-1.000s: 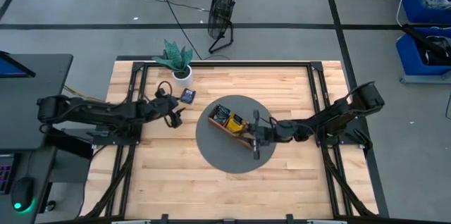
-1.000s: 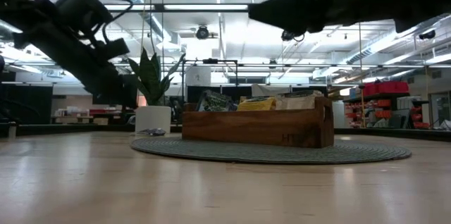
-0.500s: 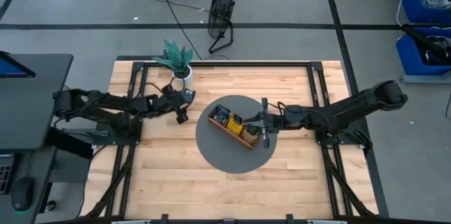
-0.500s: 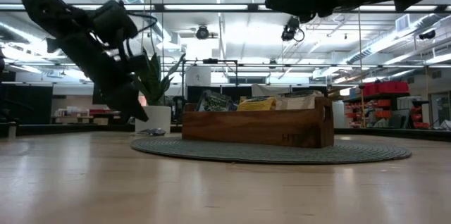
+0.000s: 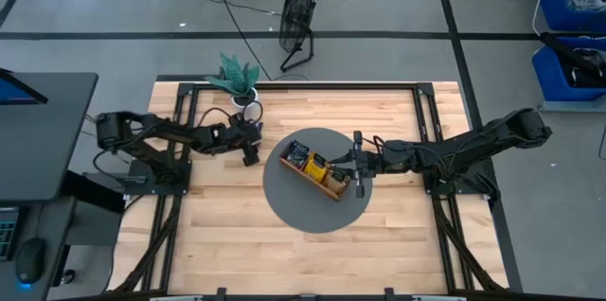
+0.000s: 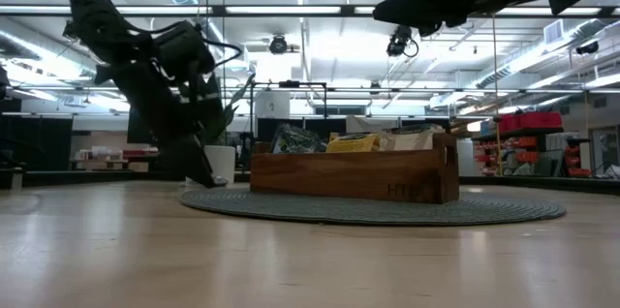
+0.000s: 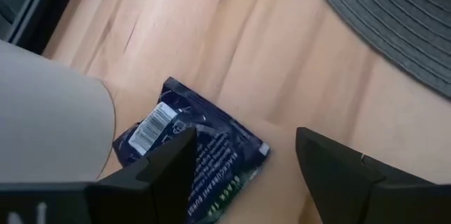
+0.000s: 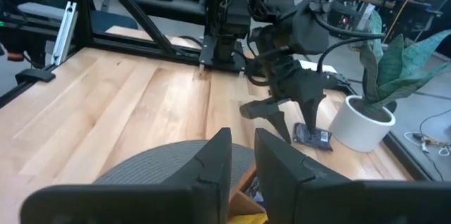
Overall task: Pick & Place Tea
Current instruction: Put the dark blue tea bag into the left section of the wooden organizer
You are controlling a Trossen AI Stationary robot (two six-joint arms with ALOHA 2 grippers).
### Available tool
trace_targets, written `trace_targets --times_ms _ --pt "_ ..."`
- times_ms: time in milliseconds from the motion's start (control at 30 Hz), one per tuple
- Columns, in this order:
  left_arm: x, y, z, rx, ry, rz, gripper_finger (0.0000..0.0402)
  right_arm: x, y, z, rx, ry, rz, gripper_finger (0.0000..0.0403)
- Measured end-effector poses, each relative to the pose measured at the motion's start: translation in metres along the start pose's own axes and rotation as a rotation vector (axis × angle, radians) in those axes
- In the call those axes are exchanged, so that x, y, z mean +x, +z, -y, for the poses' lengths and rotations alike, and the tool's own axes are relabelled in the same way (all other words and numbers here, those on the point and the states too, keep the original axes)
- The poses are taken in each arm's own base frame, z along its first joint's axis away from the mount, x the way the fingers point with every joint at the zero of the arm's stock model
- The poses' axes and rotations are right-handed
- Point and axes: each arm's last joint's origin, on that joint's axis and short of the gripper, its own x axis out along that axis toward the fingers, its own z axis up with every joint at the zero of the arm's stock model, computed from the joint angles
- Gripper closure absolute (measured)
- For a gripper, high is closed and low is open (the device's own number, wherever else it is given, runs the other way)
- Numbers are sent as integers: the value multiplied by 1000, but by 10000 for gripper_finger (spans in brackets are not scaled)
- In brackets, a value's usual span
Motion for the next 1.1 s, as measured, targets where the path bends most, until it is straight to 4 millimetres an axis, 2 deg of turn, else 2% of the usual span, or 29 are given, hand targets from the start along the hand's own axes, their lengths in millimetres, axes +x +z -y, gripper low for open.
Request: trace_targets --times_ms 267,433,600,833,1100 --pt "13 -4 -15 -65 18 -55 154 -1 1 -6 -1 23 2 332" --pt "16 -11 -22 -116 -30 -104 176 -2 1 -10 -4 40 4 332" --pt "16 -12 -22 -136 -80 -105 236 -2 1 -11 1 43 4 332" --pt "16 -13 -20 -151 -145 -108 380 -2 1 -11 12 43 1 332" --pt "12 -12 -10 -57 -181 -103 398 -2 1 -11 24 43 0 332"
